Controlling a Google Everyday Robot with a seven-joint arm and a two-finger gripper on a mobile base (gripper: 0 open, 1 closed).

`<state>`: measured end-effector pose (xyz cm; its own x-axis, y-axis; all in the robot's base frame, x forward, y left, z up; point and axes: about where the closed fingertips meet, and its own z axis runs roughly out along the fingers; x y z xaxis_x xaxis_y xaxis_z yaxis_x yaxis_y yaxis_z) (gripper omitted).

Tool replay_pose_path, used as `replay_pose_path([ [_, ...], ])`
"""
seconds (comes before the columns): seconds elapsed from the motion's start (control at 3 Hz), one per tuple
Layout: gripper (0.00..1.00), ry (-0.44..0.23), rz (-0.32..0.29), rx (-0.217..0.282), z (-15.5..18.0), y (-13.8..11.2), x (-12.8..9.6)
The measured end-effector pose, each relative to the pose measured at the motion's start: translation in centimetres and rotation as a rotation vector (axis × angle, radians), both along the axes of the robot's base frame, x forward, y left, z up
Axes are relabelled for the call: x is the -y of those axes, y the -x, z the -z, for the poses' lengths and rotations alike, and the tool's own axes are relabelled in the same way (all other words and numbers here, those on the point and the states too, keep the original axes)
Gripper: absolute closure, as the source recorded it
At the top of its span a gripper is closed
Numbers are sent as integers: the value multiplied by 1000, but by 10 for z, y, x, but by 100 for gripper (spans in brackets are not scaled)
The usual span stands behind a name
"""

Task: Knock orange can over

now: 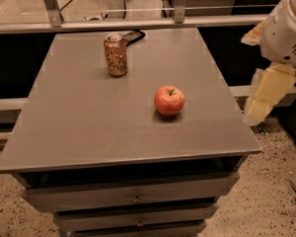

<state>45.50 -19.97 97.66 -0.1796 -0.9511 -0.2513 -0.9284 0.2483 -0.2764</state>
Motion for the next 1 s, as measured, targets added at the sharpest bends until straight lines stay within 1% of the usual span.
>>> replay_pose_path([
  [0.33, 0, -66, -39, 59, 4, -38, -33],
  [0.67, 0, -148, -82, 125, 1, -77, -71],
  [1.0, 0, -265, -128, 131, 2, -108, -118],
])
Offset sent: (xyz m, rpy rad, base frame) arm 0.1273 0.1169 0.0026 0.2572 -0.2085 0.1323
